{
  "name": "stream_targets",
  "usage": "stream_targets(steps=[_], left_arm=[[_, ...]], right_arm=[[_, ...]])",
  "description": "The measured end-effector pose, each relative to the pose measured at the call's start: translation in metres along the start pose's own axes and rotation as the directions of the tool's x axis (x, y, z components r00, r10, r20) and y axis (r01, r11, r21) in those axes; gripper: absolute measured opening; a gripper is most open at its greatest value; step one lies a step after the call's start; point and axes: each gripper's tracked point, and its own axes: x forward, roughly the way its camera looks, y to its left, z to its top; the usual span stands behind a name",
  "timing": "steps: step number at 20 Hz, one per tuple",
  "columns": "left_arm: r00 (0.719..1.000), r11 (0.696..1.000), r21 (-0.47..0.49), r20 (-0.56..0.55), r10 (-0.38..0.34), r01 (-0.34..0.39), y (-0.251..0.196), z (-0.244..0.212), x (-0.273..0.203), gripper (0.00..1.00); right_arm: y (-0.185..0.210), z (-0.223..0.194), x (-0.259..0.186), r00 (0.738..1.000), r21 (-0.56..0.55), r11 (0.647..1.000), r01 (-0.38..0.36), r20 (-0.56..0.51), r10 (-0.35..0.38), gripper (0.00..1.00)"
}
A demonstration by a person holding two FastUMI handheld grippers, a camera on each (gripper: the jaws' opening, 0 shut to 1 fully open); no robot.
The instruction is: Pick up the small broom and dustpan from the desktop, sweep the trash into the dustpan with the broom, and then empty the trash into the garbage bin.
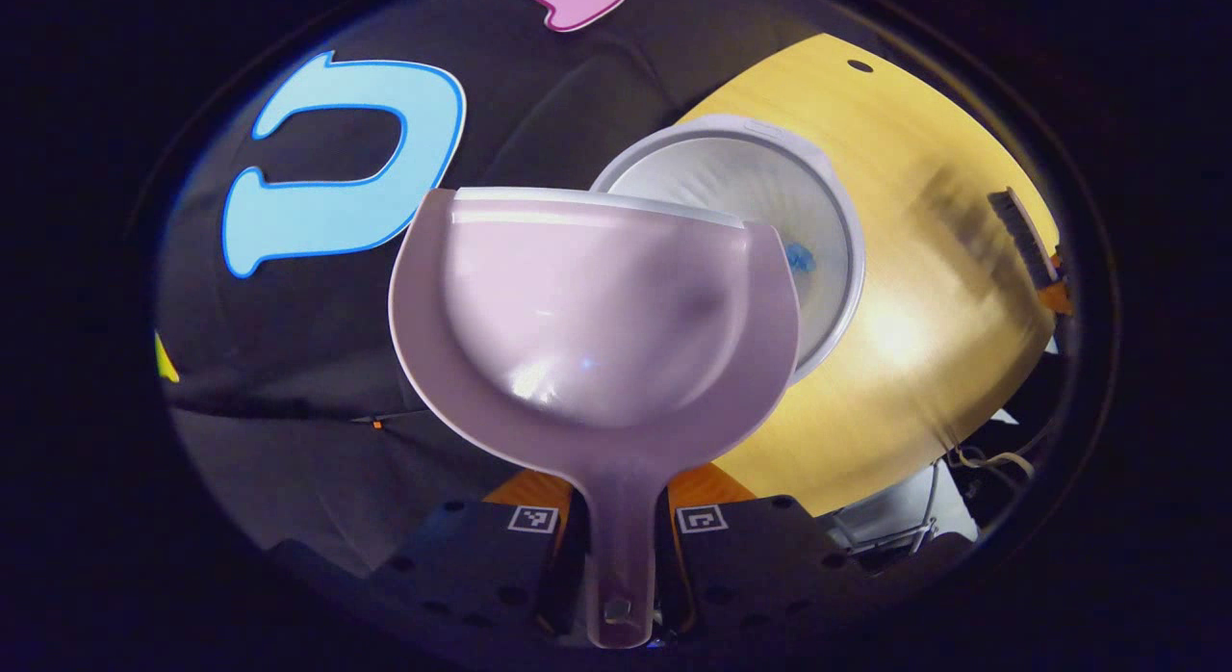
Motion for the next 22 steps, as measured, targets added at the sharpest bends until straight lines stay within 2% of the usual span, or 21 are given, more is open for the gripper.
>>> stream_targets(steps=[2,4,6,7,9,10,12,13,15,16,17,18,19,20,21,22], left_arm=[[0.994,0.992,-0.114,0.099,-0.039,0.050,-0.004,0.007,0.006,0.29],[0.981,0.968,-0.226,0.185,-0.065,0.107,-0.012,0.010,0.011,0.28],[0.953,0.946,-0.282,0.293,-0.075,0.161,-0.017,0.019,0.012,0.28],[0.929,0.933,-0.294,0.360,-0.090,0.205,-0.026,0.024,0.013,0.28],[0.858,0.896,-0.280,0.481,-0.179,0.344,-0.063,0.040,0.005,0.28],[0.806,0.869,-0.253,0.543,-0.236,0.425,-0.086,0.052,-0.001,0.28],[0.696,0.796,-0.200,0.632,-0.341,0.572,-0.130,0.080,-0.003,0.28],[0.652,0.758,-0.174,0.648,-0.392,0.629,-0.156,0.090,0.000,0.29],[0.588,0.695,-0.142,0.665,-0.461,0.705,-0.199,0.099,-0.009,0.28],[0.580,0.668,-0.155,0.659,-0.479,0.728,-0.218,0.098,-0.009,0.29],[0.583,0.658,-0.170,0.654,-0.482,0.734,-0.226,0.098,-0.009,0.29],[0.604,0.661,-0.187,0.633,-0.484,0.727,-0.231,0.090,-0.003,0.29],[0.630,0.680,-0.193,0.608,-0.483,0.707,-0.236,0.087,0.000,0.28],[0.655,0.687,-0.213,0.582,-0.482,0.695,-0.241,0.080,0.006,0.29],[0.662,0.677,-0.227,0.561,-0.497,0.700,-0.246,0.079,0.010,0.29],[0.662,0.656,-0.244,0.541,-0.519,0.714,-0.252,0.076,0.013,0.29]], right_arm=[[-0.007,0.005,-0.004,0.999,0.001,1.000,0.025,0.022,-0.025,0.27],[-0.012,0.008,-0.008,0.997,-0.003,0.998,0.066,0.044,-0.066,0.27],[-0.014,0.010,-0.012,0.993,0.019,0.995,0.099,0.067,-0.100,0.27],[-0.013,0.011,-0.013,0.991,0.050,0.993,0.108,0.074,-0.112,0.27],[-0.014,0.013,-0.013,0.986,0.108,0.985,0.136,0.081,-0.145,0.27],[-0.019,0.015,-0.012,0.979,0.117,0.979,0.169,0.096,-0.181,0.27],[-0.028,0.017,-0.013,0.963,0.115,0.965,0.237,0.103,-0.249,0.27],[-0.031,0.019,-0.014,0.954,0.125,0.957,0.261,0.118,-0.276,0.27],[-0.040,0.024,-0.013,0.937,0.153,0.942,0.298,0.140,-0.319,0.27],[-0.046,0.023,-0.011,0.929,0.164,0.932,0.323,0.134,-0.346,0.27],[-0.054,0.021,-0.006,0.922,0.166,0.924,0.343,0.128,-0.365,0.27],[-0.062,0.018,0.001,0.913,0.170,0.913,0.371,0.115,-0.392,0.27],[-0.068,0.015,0.009,0.910,0.178,0.906,0.384,0.090,-0.404,0.27],[-0.070,0.013,0.016,0.910,0.190,0.901,0.391,0.069,-0.410,0.27],[-0.072,0.010,0.024,0.912,0.200,0.898,0.392,0.045,-0.408,0.27],[-0.078,0.007,0.031,0.909,0.193,0.894,0.405,0.023,-0.417,0.27]])
